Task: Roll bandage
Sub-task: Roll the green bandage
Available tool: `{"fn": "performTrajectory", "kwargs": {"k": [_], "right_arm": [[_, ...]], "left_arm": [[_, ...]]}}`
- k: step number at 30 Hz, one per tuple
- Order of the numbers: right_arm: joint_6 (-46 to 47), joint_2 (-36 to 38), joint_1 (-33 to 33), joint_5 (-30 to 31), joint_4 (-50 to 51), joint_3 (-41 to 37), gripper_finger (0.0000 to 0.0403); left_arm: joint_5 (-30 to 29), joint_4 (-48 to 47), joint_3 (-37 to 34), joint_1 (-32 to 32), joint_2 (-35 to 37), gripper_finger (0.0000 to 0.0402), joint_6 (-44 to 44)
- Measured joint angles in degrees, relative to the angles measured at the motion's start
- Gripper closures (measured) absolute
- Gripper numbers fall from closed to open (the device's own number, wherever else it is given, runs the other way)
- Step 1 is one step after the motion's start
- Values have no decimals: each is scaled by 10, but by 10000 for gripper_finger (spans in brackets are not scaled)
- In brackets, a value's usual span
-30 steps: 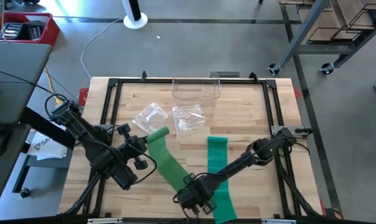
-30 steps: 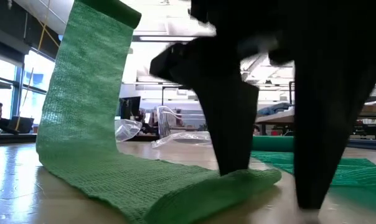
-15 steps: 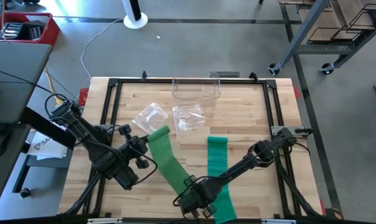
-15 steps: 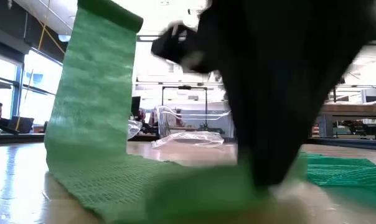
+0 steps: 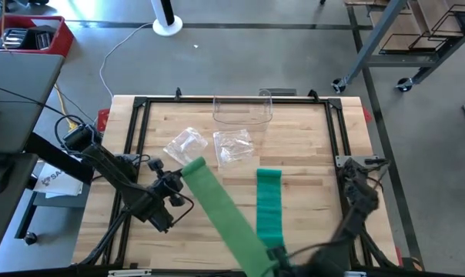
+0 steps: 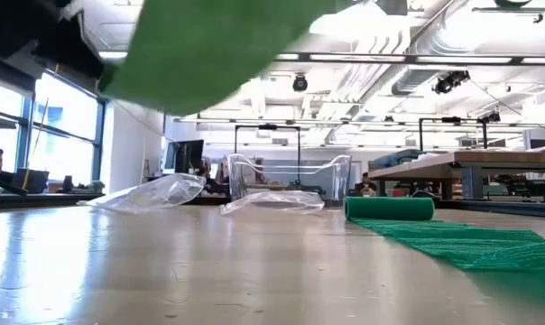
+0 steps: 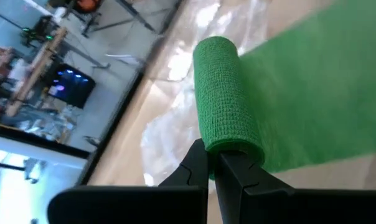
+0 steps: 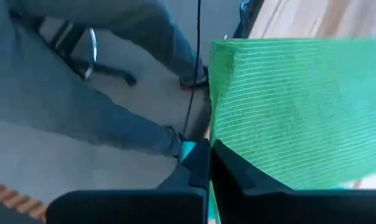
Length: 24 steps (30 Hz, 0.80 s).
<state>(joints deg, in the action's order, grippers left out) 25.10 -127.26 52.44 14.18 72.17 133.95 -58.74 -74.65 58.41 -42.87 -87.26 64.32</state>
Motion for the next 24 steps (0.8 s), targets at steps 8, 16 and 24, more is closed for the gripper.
{"fn": "performTrajectory", "kwargs": {"k": [8,16,24], "right_arm": [[17,48,59,139,-47,10,402],[-29,75,84,243,-60,11,403],[-130,108,87,373,-91,10,403]], "left_arm": [[10,99,-19,0,-2,401,-68],[15,134,-19,0,-4,401,-88],[32,215,-19,0,-7,401,-157]]}}
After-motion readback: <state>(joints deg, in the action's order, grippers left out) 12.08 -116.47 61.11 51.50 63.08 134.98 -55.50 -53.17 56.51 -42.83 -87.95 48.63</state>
